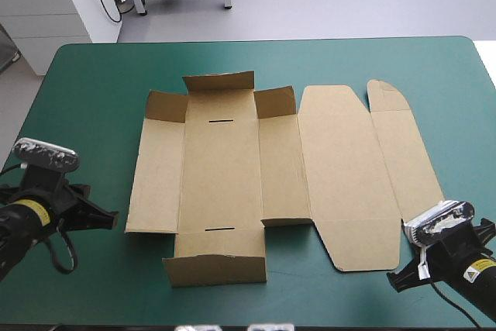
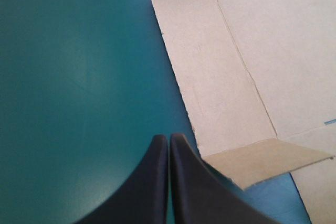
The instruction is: Fold the box
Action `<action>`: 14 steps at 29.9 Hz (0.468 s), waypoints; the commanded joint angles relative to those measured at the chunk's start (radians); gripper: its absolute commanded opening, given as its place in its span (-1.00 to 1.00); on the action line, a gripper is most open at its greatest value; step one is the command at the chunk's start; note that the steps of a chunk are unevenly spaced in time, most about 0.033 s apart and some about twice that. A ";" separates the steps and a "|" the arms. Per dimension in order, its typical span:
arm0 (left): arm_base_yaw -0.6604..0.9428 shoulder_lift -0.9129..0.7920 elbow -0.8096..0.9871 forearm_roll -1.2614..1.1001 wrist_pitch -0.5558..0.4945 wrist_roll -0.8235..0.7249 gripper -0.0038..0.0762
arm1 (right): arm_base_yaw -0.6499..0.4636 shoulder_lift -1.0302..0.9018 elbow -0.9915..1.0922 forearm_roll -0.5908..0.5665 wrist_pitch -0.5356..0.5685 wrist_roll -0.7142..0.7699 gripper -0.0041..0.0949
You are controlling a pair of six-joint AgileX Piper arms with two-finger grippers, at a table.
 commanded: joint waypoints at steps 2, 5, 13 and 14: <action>-0.002 0.110 -0.048 0.028 -0.082 -0.010 -0.85 | -0.007 0.005 -0.025 0.011 -0.057 -0.008 -0.95; -0.002 0.176 -0.055 0.024 -0.093 -0.005 -0.85 | -0.007 0.005 -0.025 0.011 -0.055 -0.008 -0.95; 0.085 0.299 -0.055 -0.232 -0.131 0.192 -0.85 | -0.007 0.005 -0.025 0.011 -0.053 -0.008 -0.95; 0.113 0.305 -0.055 -0.280 -0.133 0.234 -0.85 | -0.007 0.005 -0.025 0.011 -0.053 -0.008 -0.95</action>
